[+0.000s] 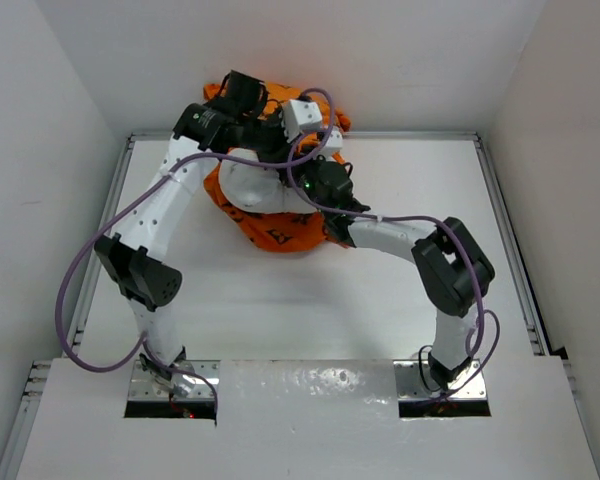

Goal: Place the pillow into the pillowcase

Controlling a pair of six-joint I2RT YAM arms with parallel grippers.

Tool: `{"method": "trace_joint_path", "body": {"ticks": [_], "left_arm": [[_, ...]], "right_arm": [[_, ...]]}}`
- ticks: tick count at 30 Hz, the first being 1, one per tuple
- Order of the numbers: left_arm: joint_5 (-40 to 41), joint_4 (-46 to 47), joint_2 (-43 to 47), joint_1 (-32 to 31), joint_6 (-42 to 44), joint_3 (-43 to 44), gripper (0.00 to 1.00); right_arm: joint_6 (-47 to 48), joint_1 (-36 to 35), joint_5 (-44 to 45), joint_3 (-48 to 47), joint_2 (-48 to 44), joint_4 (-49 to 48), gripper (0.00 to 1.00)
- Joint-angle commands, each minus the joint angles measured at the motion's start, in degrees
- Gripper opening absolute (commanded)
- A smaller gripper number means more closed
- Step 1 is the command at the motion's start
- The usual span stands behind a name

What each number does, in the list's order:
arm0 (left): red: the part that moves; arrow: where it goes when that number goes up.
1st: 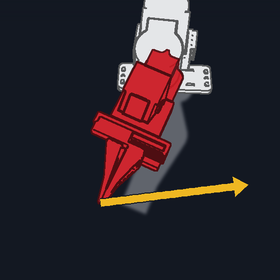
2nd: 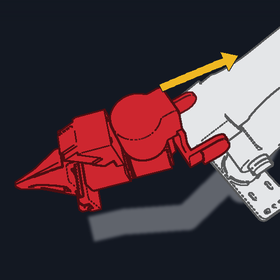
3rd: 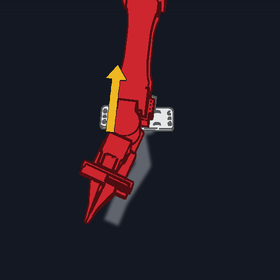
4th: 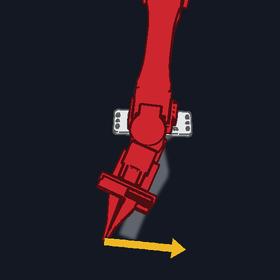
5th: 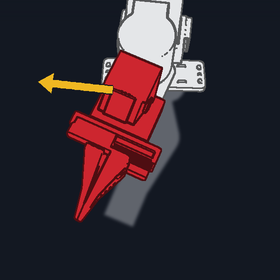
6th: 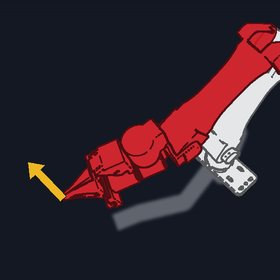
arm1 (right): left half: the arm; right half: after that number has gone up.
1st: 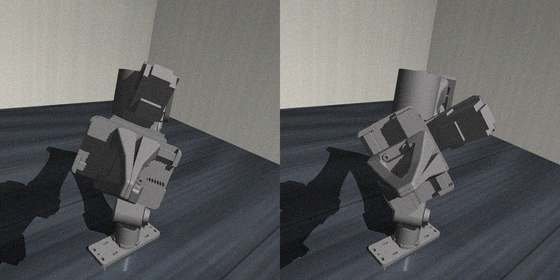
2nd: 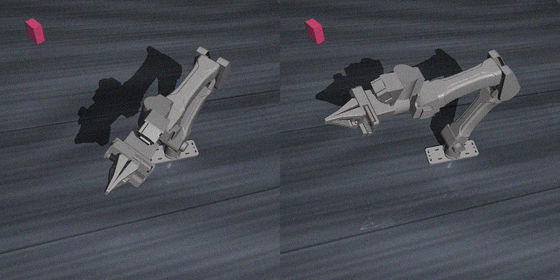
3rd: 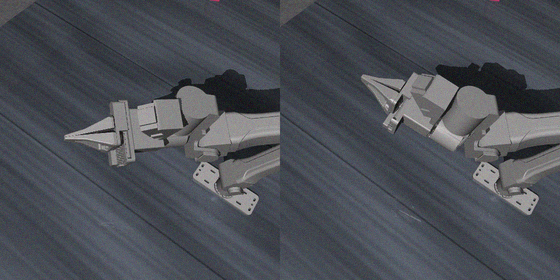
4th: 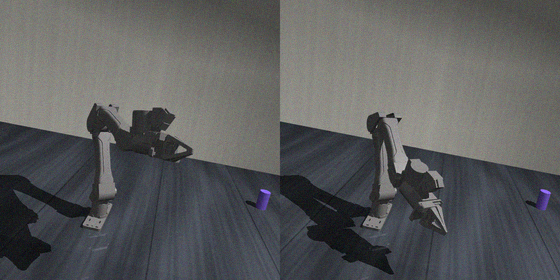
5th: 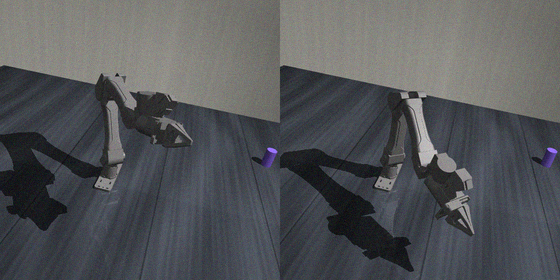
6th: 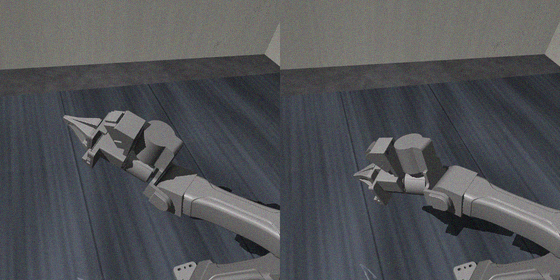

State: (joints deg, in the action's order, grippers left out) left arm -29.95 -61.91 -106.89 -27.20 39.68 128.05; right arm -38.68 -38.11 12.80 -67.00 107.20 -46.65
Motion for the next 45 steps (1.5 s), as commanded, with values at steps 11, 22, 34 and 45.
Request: {"method": "trace_joint_path", "body": {"ticks": [11, 22, 34, 45], "left_arm": [[16.4, 11.4, 9.7, -1.5, 0.0, -18.3, 0.8], [31.4, 23.0, 11.4, 3.8, -0.2, -36.5, 0.81], [31.1, 27.3, 9.2, 4.3, -7.1, -33.7, 0.15], [30.3, 31.3, 16.4, 4.2, -9.2, -35.4, 0.13]], "right_arm": [[-2.6, 4.1, -9.7, 7.0, -5.4, -1.9, 0.46], [-4.8, 10.2, -23.2, 17.3, -18.1, 1.3, 0.67], [6.8, 12.3, -26.1, 11.6, -30.0, 28.4, 0.44], [10.2, 13.0, -33.4, 7.2, -21.3, 33.2, 0.2]]}}
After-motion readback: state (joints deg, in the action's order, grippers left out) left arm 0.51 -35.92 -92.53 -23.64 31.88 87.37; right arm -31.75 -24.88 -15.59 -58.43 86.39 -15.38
